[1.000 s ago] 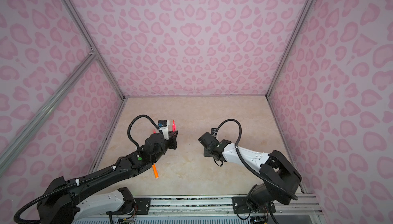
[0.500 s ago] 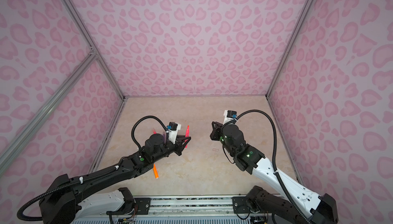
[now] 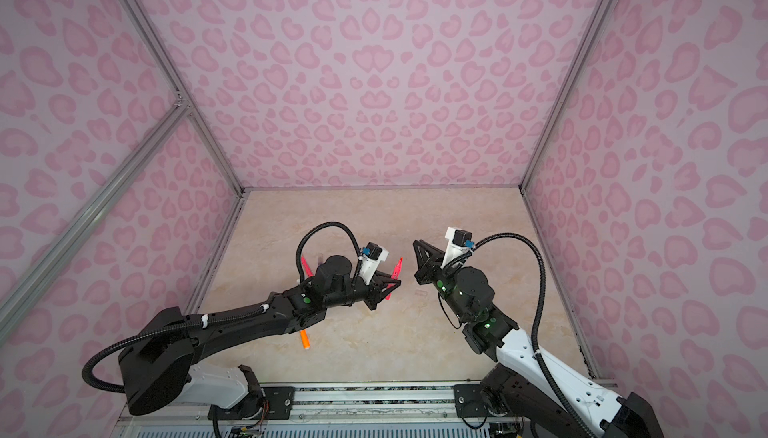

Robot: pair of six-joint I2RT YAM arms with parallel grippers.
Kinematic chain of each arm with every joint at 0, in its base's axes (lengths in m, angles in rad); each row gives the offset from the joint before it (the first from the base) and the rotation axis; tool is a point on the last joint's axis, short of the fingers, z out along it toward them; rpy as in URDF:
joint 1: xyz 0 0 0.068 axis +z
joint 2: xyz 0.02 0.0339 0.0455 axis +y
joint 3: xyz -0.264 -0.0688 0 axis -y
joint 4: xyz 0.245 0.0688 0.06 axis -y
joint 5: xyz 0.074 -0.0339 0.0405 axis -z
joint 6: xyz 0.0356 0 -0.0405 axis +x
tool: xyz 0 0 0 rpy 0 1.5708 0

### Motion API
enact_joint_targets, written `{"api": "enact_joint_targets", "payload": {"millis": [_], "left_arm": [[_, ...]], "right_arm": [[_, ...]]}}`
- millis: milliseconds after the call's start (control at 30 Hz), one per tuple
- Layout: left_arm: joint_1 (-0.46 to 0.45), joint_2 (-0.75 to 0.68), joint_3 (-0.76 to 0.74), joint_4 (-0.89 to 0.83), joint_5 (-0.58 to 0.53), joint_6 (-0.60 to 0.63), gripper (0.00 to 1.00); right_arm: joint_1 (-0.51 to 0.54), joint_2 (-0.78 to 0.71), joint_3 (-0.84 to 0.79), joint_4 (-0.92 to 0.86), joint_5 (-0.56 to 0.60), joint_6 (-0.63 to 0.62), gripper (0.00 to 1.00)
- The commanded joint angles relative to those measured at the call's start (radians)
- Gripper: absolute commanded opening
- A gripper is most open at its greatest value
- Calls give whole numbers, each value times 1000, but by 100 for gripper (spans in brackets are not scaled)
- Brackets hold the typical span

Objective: Insert the pens into the pen caps
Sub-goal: 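Lift the cap with the right gripper and bring it over the pink highlighter tip, then push the cap down onto the pink highlighter held upright by the left gripper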

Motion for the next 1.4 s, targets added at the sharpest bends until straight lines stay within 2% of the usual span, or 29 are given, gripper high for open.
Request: {"api": "enact_joint_targets", "payload": {"millis": [0, 400, 900, 1067, 1367], "left_arm": [[-4, 21, 24, 17, 54, -30, 4], [-4, -7, 9, 19, 25, -37, 4], [-4, -49, -14, 13, -47, -34, 3], [-3, -62, -25, 16, -70, -42, 3], [29, -126, -42, -10, -111, -69, 4]], "right_arm": [[-5, 10, -7, 95, -65, 26, 0], [-6, 107, -12, 148, -112, 80, 0], [-6, 151, 5, 137, -157, 97, 0], [-5, 173, 18, 141, -212, 103, 0], [37, 226, -2, 284, -313, 145, 0]]}}
